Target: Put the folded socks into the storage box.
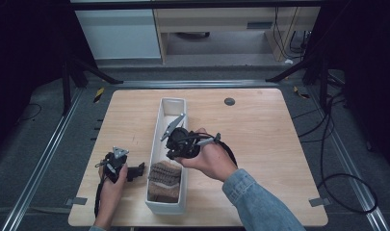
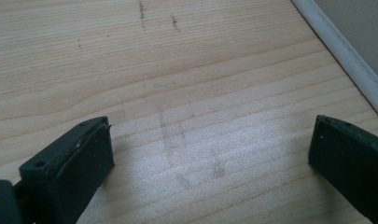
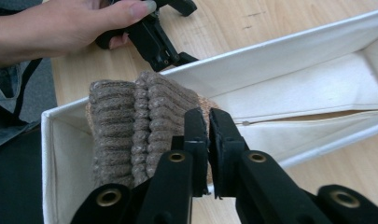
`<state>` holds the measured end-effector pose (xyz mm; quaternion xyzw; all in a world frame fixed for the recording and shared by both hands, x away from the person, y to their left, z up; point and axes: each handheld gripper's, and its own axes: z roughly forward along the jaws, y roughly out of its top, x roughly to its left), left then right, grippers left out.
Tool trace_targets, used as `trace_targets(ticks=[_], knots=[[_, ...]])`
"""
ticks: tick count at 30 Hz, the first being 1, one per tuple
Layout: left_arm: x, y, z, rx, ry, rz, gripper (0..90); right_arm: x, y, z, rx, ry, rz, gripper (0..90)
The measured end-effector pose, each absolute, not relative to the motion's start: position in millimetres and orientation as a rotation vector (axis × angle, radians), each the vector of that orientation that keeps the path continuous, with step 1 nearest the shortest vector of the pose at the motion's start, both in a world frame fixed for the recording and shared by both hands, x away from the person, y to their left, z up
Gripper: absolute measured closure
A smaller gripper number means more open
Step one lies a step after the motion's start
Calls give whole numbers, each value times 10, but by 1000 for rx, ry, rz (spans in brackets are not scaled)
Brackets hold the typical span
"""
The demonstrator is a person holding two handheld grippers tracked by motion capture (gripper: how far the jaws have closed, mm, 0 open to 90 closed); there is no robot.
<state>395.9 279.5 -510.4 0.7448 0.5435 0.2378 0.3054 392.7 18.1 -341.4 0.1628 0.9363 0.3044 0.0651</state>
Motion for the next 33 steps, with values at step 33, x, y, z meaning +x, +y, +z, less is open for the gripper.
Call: trace_targets(ticks=[33], knots=[[3959,2795,-5104,1971,1439,630,0,3775,343,-3693,407,2943,909,900]])
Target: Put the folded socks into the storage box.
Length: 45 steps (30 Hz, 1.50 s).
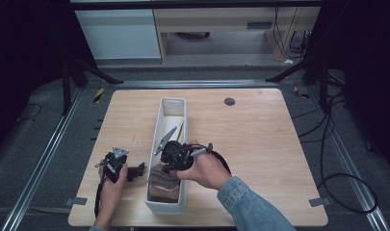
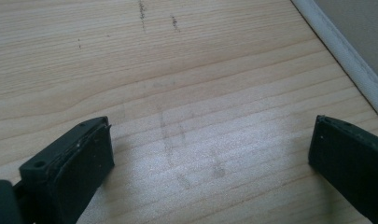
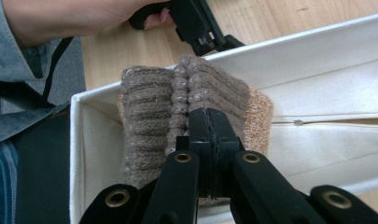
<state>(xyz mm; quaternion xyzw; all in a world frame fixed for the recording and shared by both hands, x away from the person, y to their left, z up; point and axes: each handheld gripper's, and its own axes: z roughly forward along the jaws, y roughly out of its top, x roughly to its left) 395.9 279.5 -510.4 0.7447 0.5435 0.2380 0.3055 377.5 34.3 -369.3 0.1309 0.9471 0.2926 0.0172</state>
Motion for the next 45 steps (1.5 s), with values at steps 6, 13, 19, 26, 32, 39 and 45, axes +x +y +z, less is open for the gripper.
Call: trace_targets(ticks=[6,13,19,26,32,39,45], knots=[[3959,2795,-5104,1971,1439,630,0,3735,342,-3718,399,2955,907,900],[3959,2795,-5104,1971,1439,630,0,3697,358,-3778,387,2975,894,900],[3959,2795,-5104,1972,1439,630,0,3653,370,-3811,368,2992,889,900],[3959,2795,-5104,1971,1439,630,0,3634,388,-3826,362,2998,885,900],[3959,2795,-5104,1971,1439,630,0,3608,402,-3878,357,3015,878,900],[3958,2795,-5103,1972,1439,629,0,3549,420,-3966,344,3032,873,900],[3959,2794,-5104,1972,1439,630,0,3477,418,-4022,334,3025,863,900]])
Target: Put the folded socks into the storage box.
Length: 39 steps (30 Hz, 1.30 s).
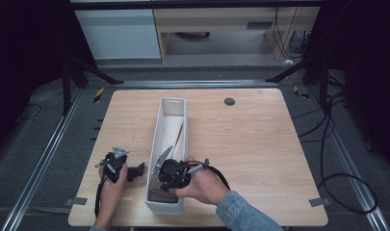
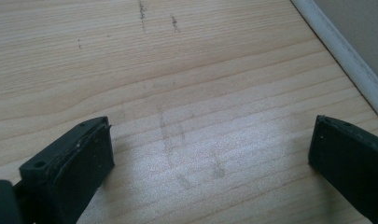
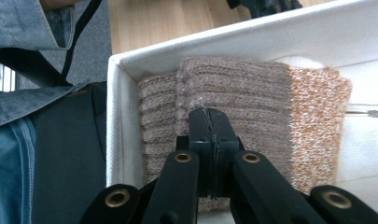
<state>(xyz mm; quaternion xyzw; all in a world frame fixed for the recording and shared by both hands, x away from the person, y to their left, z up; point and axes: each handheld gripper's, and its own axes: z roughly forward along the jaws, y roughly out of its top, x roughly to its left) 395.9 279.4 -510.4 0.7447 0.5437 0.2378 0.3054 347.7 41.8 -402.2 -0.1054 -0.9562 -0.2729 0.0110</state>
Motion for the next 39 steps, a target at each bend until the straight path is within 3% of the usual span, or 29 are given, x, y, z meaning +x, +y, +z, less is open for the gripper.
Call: trace_targets(ticks=[39], knots=[[3960,2792,-5104,1973,1438,632,0,3427,450,-4211,-286,-3043,-825,900]])
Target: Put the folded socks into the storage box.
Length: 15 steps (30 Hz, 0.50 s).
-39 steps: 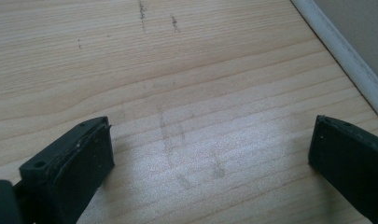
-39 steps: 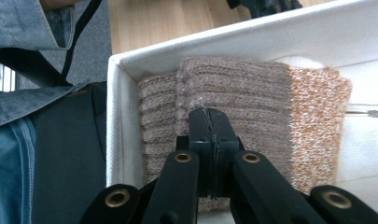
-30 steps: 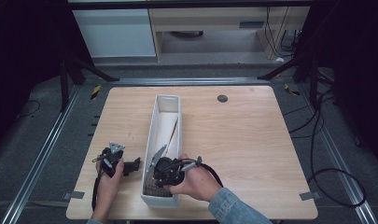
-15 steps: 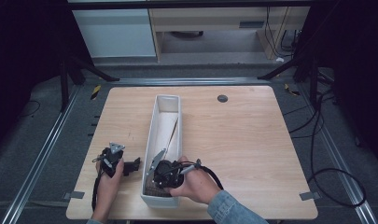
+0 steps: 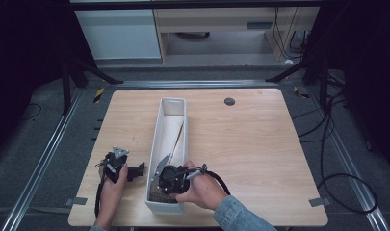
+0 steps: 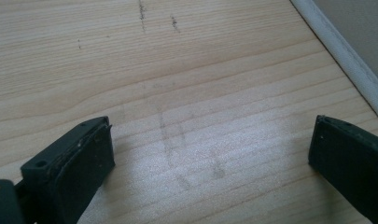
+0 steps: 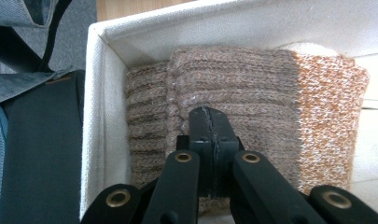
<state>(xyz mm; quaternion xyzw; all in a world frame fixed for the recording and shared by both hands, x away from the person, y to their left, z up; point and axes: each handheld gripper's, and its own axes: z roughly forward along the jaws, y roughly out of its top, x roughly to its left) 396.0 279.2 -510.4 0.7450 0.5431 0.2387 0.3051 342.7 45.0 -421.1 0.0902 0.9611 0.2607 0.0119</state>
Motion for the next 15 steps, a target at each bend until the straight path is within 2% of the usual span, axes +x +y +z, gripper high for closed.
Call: trace_targets(ticks=[15], knots=[[3961,2791,-5103,1973,1437,633,0,3471,232,-3967,311,2948,946,900]])
